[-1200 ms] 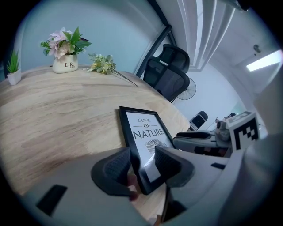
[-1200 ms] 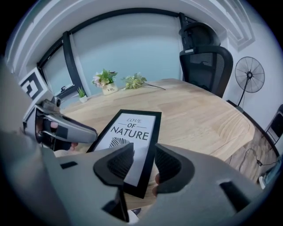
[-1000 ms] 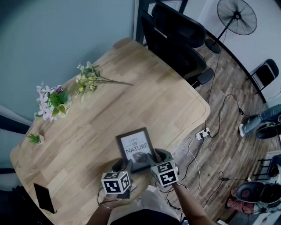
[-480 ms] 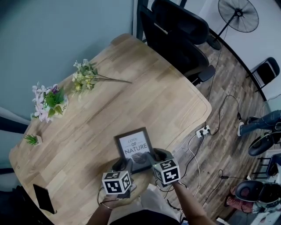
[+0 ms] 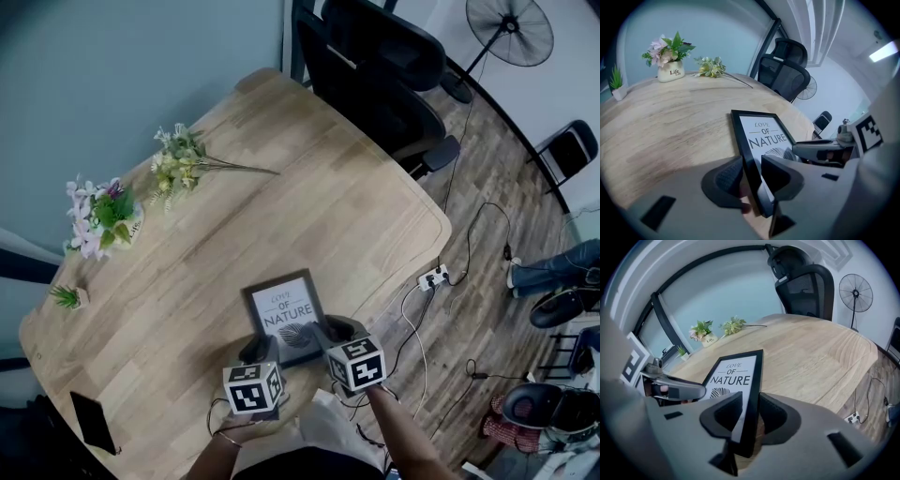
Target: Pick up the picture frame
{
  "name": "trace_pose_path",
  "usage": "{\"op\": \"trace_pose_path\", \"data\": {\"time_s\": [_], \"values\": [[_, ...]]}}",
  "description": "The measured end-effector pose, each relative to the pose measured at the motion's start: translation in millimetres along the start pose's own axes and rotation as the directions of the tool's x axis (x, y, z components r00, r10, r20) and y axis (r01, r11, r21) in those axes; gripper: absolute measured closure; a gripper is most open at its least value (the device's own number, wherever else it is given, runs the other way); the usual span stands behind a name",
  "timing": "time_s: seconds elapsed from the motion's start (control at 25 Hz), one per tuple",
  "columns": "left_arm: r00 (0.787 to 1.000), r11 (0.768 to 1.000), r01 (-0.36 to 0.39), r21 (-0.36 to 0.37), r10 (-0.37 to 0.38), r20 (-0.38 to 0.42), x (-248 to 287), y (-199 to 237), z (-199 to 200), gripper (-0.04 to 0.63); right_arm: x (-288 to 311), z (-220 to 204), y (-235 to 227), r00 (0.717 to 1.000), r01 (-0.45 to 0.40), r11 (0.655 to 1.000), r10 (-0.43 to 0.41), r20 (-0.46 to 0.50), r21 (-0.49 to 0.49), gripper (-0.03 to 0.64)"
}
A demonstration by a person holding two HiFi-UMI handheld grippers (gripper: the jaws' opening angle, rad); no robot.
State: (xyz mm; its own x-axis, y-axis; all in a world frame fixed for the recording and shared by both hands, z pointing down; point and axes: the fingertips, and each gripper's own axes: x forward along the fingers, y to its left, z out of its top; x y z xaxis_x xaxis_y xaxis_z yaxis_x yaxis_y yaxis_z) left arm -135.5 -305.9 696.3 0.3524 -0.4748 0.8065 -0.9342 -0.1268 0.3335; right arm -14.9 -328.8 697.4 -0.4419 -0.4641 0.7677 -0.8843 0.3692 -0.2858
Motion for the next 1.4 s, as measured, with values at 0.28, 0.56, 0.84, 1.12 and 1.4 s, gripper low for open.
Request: {"op": "trace_pose_path", "data": {"time_s": [0.28,0.56,0.84,1.12,1.4], "values": [[1.0,1.0,-0.028,-0.008,0.028,-0.008,-0.2,0.0,0.4,0.483,-1.7,2.3,-0.4,1.0,-0.004,1.0,0.004,0.016,-0.001,0.514],[0.999,0.999,-0.039,-0.017,0.039,-0.005,-3.2,1.1,1.8,0.506,-3.9,2.6,-1.0,1.0,0.008,1.0,-0.008,0.019,-0.007,0.523],[0.999,0.999,-0.042,-0.018,0.043,0.015,-9.1,-0.6,5.2,0.518,-10.3,3.8,-1.4,0.999,0.024,1.0,-0.023,0.039,-0.02,0.528],[0.998,0.999,-0.041,-0.008,0.041,0.043,-16.2,-4.9,11.4,0.522,-21.0,8.9,-0.5,0.997,0.045,0.998,-0.043,0.066,-0.039,0.535],[0.997,0.999,-0.038,0.009,0.038,0.072,-25.7,-12.5,17.2,0.525,-34.2,12.1,0.0,0.993,0.061,0.997,-0.056,0.103,-0.043,0.541]]}}
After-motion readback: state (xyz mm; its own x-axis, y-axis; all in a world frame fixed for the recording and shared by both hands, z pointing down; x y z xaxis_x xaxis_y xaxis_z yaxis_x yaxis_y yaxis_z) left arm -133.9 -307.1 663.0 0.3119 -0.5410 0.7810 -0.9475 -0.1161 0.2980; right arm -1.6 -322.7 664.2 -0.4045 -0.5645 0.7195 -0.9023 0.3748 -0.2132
